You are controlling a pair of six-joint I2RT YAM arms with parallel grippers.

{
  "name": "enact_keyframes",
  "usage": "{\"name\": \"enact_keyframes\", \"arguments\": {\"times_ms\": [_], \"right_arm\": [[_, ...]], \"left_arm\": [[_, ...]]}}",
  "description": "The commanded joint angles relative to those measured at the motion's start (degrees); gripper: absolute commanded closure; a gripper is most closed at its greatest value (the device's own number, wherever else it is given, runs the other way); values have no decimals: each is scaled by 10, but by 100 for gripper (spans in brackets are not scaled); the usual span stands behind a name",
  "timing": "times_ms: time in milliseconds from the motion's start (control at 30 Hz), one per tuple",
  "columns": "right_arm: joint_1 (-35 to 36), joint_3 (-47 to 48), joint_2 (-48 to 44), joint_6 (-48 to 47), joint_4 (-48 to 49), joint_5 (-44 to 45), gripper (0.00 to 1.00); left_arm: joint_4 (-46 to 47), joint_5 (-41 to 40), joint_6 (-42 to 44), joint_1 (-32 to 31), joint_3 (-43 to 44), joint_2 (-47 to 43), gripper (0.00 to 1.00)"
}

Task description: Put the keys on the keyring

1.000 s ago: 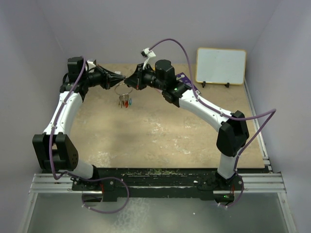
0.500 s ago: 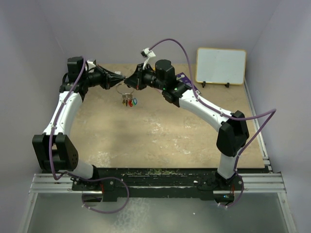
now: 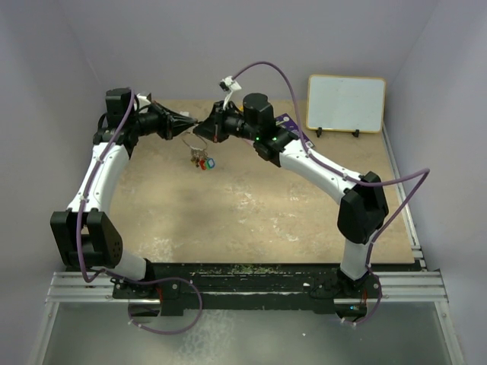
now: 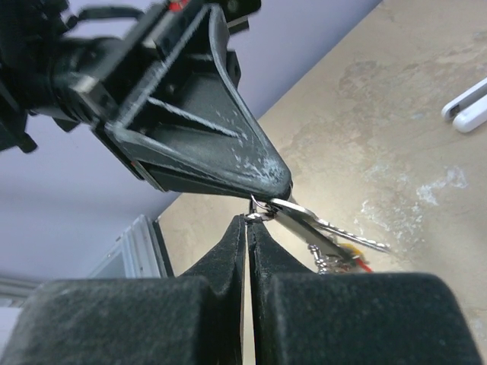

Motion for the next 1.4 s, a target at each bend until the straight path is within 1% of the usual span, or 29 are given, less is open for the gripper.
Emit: {"name": "enact_keyframes", "arguments": {"times_ms": [0,133,300,433,533,567,733,900,1000,1100,1167,1267,1300,1367], "right_arm": [[1,21,16,15,14,-36,100],[1,16,19,20,16,-45,100],[1,9,2,8,10,-36,100],[0,-2,-25,-15,-25,-43,100],[-2,5,-28,-42,-100,-97,100],[-2,8,-27,-52,-140,-113,100],[-6,10,-60,-99,-286,-158,100],[-18,5,-67,-140,-464,-195,100],[-19,0,-42,-164,-538,-221,100],[-22,1,5,-193,-554,-235,100],[-24,41,59,-247,-593,-231,100],[-23,160,170,-356,-706,-182,100],[-28,174,190,-367,-690,-160,100],[-29,207,223,-365,-673,-156,100]], "left_arm": [[9,24,-13,-9,40,-29,96],[8,24,-14,-9,43,-29,96],[10,21,-7,-9,34,-29,96],[60,7,-9,1,-26,-20,96],[124,-27,-14,27,-83,-13,96],[147,-43,-14,39,-97,-13,96],[142,-107,12,83,-93,-18,96],[147,-116,21,99,-104,-13,96],[141,-119,31,104,-111,-7,96],[137,-133,41,107,-117,-6,96],[136,-141,49,107,-120,-5,96],[141,-159,59,108,-138,-9,96],[140,-163,63,108,-143,-11,96],[140,-171,68,107,-152,-18,96]]}}
